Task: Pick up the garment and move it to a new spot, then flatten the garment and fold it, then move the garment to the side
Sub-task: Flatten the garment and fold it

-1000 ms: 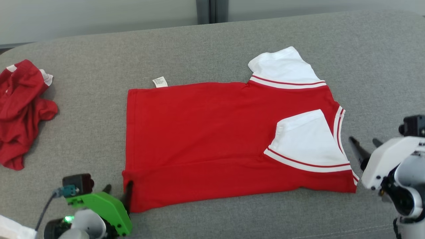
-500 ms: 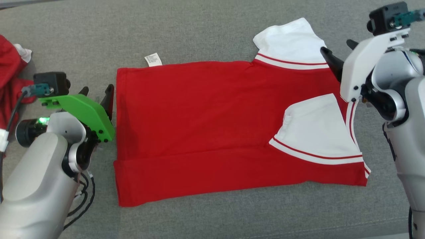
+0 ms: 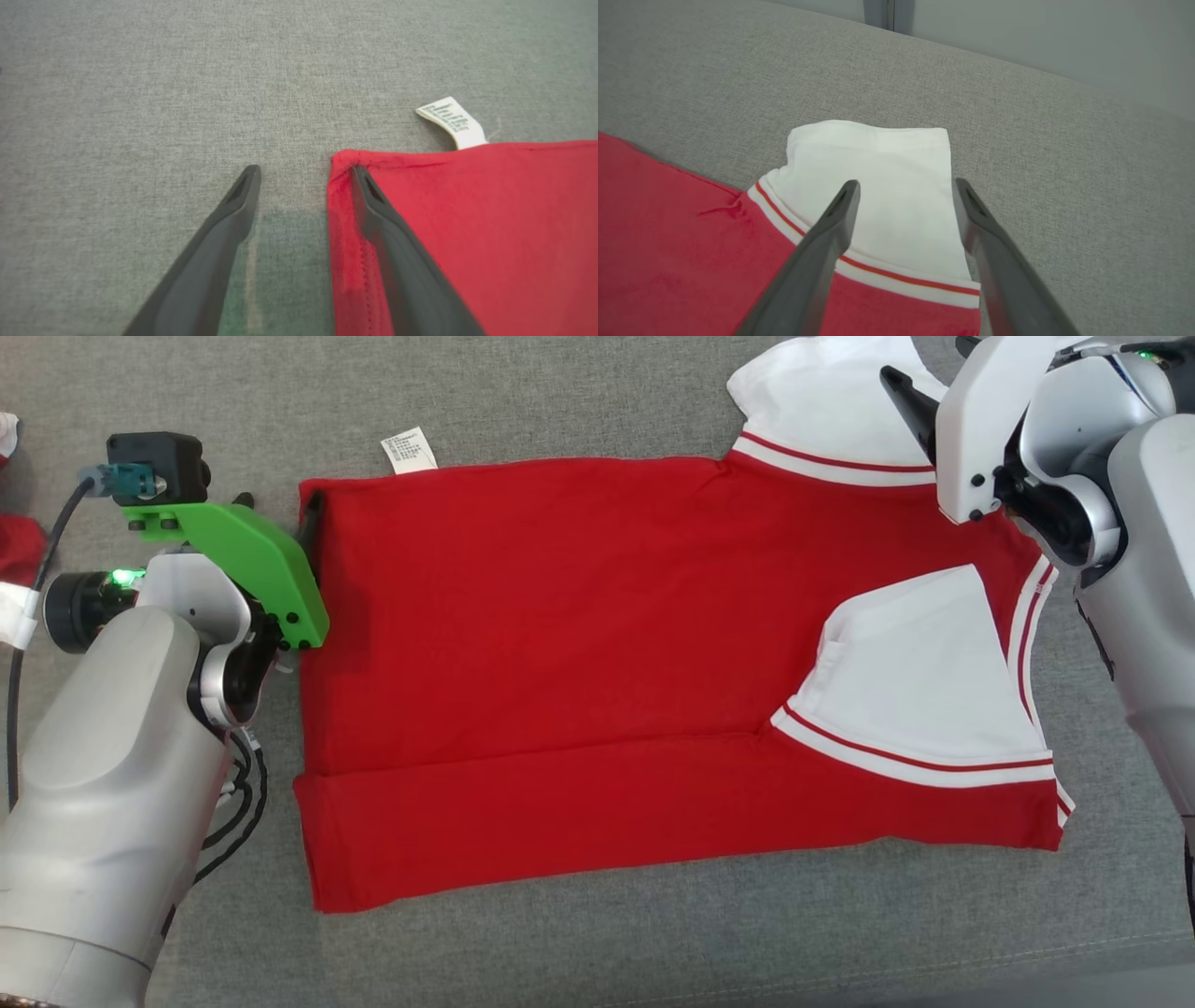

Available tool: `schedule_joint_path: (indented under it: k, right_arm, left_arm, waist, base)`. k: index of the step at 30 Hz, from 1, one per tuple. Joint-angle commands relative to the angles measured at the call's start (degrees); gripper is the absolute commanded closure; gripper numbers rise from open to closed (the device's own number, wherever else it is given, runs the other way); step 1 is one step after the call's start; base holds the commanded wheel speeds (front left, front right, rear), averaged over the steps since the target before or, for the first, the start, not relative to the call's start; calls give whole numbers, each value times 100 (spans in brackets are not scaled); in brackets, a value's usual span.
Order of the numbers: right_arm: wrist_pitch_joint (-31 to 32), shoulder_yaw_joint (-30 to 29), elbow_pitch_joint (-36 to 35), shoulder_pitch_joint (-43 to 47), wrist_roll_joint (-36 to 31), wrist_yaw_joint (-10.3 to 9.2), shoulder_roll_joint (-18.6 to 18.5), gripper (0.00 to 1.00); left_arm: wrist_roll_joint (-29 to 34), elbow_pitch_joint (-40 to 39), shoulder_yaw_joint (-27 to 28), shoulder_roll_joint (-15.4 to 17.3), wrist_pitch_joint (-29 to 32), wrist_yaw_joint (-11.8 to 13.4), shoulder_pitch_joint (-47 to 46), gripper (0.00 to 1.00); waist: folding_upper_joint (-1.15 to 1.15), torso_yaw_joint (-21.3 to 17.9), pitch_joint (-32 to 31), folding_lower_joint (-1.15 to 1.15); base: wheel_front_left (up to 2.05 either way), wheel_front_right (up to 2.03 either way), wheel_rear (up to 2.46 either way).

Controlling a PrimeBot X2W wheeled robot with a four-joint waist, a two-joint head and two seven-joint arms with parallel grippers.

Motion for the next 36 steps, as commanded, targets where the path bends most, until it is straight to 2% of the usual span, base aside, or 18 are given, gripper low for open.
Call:
schedule_joint_path:
  k: [1,7,19,20,21,28,36]
  right_arm:
    - [-70,36,106,-66,50,-4,-49,0]
    - [-274,154,468,-272,211,-4,-110,0]
    - [-457,225,822,-519,357,-4,-234,0]
    - [-447,237,836,-550,367,-4,-248,0]
    - [-440,249,854,-577,378,-4,-266,0]
    - [-298,212,1016,-836,347,-4,-484,0]
    - [-56,150,1531,-1138,-11,-4,-631,0]
  left_arm:
    - [13,79,-32,-39,-44,-62,-97,0]
    - [-18,349,-118,-216,-70,-254,-223,0]
    - [51,560,-306,-373,-69,-382,-358,0]
    - [72,610,-306,-377,-96,-327,-371,44]
    - [90,660,-318,-385,-99,-288,-381,100]
    - [79,772,-432,-606,-155,-421,-449,100]
    - [166,722,-633,-1008,-417,-545,-588,100]
  waist:
    - [0,20,33,-1]
    - [0,69,111,-1]
    - [0,167,149,-1]
    - [0,173,169,-1]
    - [0,186,190,-1]
    - [0,398,381,-1]
    - [0,764,691,-1]
  base:
    - [0,0,0]
    - [0,0,0]
    - [0,0,0]
    - [0,0,0]
    - [0,0,0]
    - [0,0,0]
    - [0,0,0]
